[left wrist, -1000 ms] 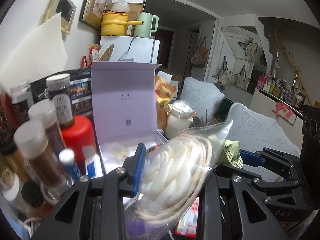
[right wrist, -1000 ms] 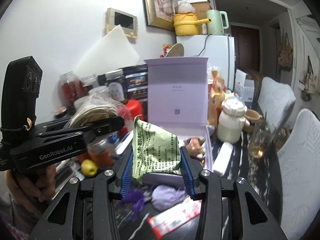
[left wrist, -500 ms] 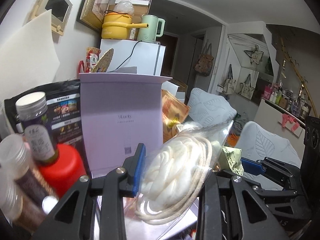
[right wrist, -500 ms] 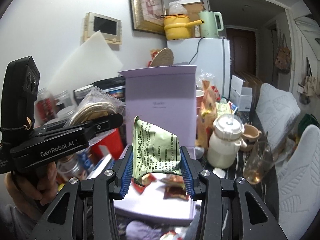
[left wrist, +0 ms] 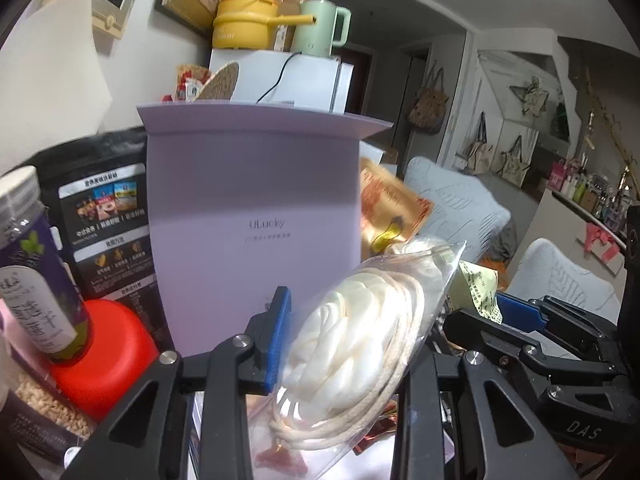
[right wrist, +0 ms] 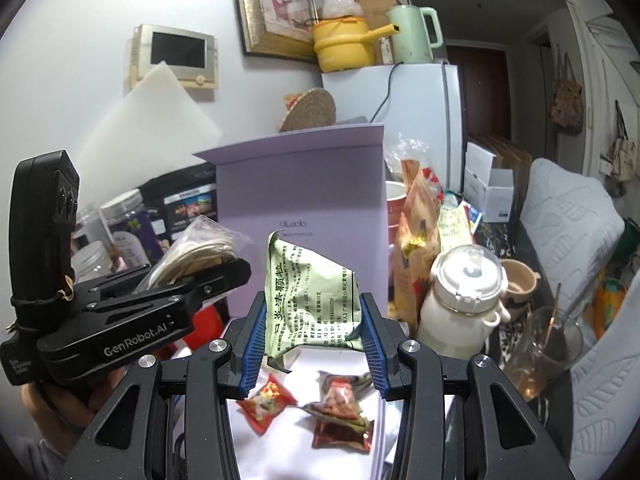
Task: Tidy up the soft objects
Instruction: 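Carry the clear bag and green-white packet over the lavender box with both tools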
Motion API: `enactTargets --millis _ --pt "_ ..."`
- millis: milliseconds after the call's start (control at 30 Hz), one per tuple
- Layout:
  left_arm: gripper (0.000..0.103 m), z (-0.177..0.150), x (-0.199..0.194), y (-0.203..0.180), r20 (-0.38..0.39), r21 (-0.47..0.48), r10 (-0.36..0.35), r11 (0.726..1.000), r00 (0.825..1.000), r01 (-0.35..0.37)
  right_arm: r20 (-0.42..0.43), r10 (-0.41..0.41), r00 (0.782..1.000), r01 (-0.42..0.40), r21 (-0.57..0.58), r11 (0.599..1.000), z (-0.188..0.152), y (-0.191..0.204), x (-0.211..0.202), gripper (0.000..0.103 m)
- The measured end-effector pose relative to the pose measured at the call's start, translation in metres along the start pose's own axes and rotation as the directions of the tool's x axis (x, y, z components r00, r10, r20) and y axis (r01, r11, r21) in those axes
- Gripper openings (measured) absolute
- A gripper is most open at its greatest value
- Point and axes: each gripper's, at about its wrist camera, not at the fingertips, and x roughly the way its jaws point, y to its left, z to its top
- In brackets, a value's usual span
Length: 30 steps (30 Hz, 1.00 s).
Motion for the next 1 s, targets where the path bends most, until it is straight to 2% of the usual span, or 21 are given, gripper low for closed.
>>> enactTargets --millis 200,500,867,1000 --pt "0.031 -0.009 0.028 0.004 -0.065 0.022 0.052 0.998 0.997 -0.051 -0.053 0.003 0.999 -0.001 0.049 0.999 -0.011 -0.017 0.025 0.043" --pt "0.031 -0.025 0.067 0.002 -0.156 0.059 0.103 0.994 0.982 -0.095 -0.159 -0.035 0.987 0.042 0.042 0.998 -0.024 -0.034 0.06 0.043" --pt "0.031 -0.041 0.099 0.006 -0.255 0.068 0.12 0.992 0.959 -0.106 -0.225 -0.029 0.974 0.04 0.044 0.998 -0.036 -0.035 0.078 0.043" --pt "0.031 -0.045 0.108 0.013 -0.286 0.044 0.121 0.993 0.95 -0.113 -0.244 -0.021 0.97 0.034 0.05 0.998 -0.038 -0.036 0.083 0.043"
